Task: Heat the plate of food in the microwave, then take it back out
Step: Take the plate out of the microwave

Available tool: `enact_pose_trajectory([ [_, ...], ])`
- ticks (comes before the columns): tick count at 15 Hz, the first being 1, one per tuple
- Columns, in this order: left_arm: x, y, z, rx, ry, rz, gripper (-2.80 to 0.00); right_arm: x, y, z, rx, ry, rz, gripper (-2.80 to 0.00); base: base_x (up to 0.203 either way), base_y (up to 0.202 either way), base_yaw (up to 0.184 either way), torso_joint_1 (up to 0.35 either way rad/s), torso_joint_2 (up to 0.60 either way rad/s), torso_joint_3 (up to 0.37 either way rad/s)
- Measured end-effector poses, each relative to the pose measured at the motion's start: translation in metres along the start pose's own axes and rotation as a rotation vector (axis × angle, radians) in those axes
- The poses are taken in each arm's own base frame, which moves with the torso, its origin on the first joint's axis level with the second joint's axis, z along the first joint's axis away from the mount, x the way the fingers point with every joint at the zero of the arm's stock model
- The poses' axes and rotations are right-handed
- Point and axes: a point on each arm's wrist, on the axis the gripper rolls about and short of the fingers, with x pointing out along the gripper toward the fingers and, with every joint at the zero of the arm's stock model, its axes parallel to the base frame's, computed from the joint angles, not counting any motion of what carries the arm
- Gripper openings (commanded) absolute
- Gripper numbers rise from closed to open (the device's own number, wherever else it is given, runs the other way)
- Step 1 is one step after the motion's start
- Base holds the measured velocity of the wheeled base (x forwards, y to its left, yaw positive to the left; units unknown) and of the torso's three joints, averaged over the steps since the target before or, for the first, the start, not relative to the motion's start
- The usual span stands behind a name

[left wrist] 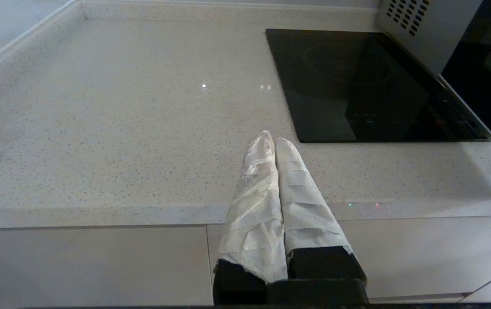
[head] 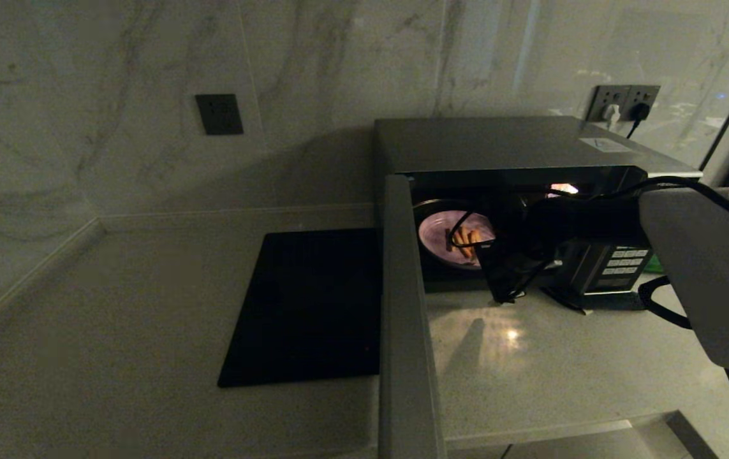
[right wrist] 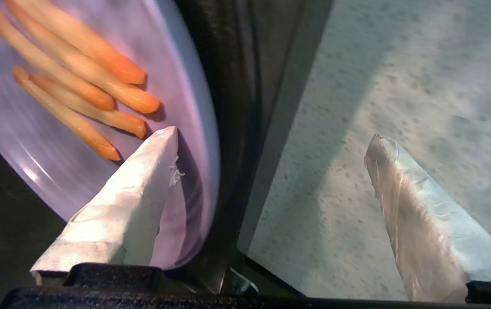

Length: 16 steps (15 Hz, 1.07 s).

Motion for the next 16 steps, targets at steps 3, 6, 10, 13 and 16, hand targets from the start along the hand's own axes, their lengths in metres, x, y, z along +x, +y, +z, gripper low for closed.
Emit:
enact_pose_trajectory([
  [3,0.0,0.0,0.0,0.0,0.0,0.0,-2.8,-0.0035,-0.0011,0.0007,0.018,-0.001,-0.014,0.0,0.0,0.0,0.0,0.0,0.0,0.0],
  [6,0.0,0.0,0.0,0.0,0.0,0.0,-2.8,-0.0049,-0.0029,0.0008,0.016,-0.002,-0.033,0.0,0.0,0.0,0.0,0.0,0.0,0.0],
  [10,0.0,0.0,0.0,0.0,0.0,0.0,-2.8,-0.0064,-0.0055,0.0009,0.014,-0.003,-0.06,0.0,0.0,0.0,0.0,0.0,0.0,0.0],
  [13,0.0,0.0,0.0,0.0,0.0,0.0,-2.8,-0.0071,-0.0071,0.0009,0.019,-0.005,-0.076,0.0,0.0,0.0,0.0,0.0,0.0,0.0],
  [16,0.0,0.0,0.0,0.0,0.0,0.001,-2.8,-0.0104,-0.0078,0.0015,0.019,-0.005,-0.088,0.0,0.0,0.0,0.0,0.0,0.0,0.0],
])
